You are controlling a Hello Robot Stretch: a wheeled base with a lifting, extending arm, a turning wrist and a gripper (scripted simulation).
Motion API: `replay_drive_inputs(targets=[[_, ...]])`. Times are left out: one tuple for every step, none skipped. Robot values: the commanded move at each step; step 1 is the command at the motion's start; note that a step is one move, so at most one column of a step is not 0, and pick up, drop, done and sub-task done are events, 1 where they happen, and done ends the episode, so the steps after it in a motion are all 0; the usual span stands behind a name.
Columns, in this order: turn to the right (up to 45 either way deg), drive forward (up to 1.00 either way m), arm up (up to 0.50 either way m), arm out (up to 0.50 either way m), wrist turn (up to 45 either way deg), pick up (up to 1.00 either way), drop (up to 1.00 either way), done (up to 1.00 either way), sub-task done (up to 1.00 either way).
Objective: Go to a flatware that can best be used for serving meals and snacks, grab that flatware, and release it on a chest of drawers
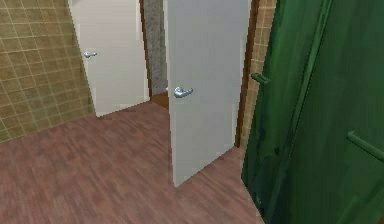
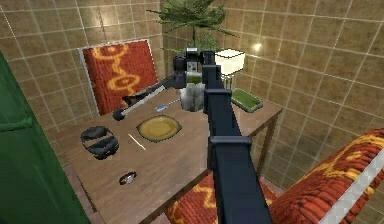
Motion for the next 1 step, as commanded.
replay_drive_inputs(targets=[[0.0, 0.0, 0.0, 0.0, 45.0, 0.0, 0.0, 0.0, 0.0]])
